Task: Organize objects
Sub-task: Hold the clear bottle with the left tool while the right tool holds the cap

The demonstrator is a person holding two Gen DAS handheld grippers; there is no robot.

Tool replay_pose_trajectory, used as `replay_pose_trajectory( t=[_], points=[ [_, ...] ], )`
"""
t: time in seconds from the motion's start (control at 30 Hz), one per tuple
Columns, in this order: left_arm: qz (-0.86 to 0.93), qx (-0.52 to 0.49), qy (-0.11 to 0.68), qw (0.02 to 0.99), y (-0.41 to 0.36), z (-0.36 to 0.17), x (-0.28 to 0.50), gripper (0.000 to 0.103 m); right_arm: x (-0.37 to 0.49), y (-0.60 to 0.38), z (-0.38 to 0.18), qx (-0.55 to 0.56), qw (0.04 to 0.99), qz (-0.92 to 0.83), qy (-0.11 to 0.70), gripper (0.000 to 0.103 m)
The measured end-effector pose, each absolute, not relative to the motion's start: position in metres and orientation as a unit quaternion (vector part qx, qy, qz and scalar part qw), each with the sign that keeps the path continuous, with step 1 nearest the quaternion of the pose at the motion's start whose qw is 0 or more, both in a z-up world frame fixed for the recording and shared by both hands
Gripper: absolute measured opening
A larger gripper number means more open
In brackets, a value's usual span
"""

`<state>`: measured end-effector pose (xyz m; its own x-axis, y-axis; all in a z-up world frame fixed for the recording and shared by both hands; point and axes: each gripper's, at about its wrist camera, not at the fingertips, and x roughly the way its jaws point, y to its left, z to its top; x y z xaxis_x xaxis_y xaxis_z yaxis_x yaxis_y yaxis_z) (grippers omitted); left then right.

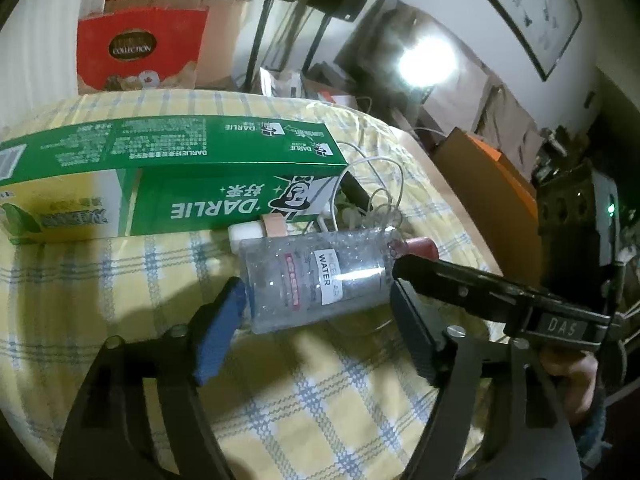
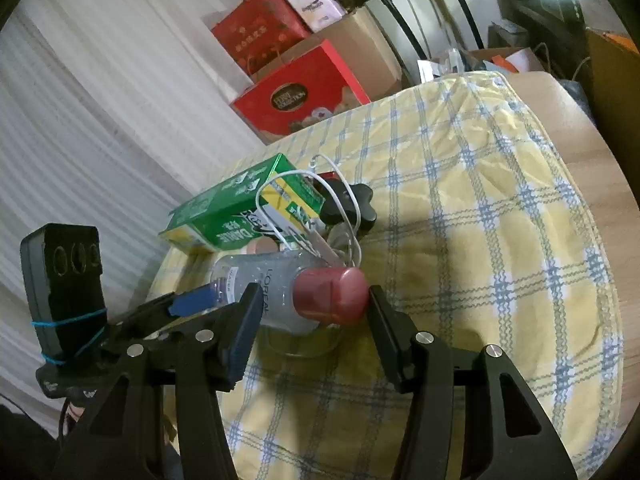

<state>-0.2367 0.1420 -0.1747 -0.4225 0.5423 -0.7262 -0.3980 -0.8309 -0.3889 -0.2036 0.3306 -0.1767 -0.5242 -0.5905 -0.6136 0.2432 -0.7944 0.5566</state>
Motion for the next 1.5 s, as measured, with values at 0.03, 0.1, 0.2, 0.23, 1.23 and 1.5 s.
replay_pose_trajectory(
  t=[0.03, 0.1, 0.2, 0.23, 1.23, 1.5],
  points=[
    [0.836, -0.462, -0.087, 0.283, 0.141, -0.176, -0.239, 0.075, -0.204, 0.331, -0.177, 0.421, 0.246, -0.848, -0.207, 0.054],
    [0.831, -0.464, -0.101, 0.289, 0.138, -0.178, -0.242, 0.077, -0.204, 0.332, -0.178, 0.421, 0.246, -0.847, -0.21, 0.054],
    [0.826, -0.467, -0.114, 0.295, 0.135, -0.179, -0.246, 0.079, -0.203, 0.333, -0.179, 0.422, 0.249, -0.846, -0.211, 0.053],
    [0.825, -0.467, -0.117, 0.295, 0.135, -0.179, -0.247, 0.079, -0.203, 0.333, -0.179, 0.422, 0.249, -0.845, -0.212, 0.053],
    [0.83, -0.451, -0.128, 0.303, 0.115, -0.168, -0.245, 0.073, -0.199, 0.339, -0.18, 0.428, 0.268, -0.832, -0.229, 0.045],
    [0.822, -0.465, -0.135, 0.299, 0.114, -0.175, -0.259, 0.073, -0.195, 0.34, -0.172, 0.429, 0.243, -0.846, -0.204, 0.047]
  ],
)
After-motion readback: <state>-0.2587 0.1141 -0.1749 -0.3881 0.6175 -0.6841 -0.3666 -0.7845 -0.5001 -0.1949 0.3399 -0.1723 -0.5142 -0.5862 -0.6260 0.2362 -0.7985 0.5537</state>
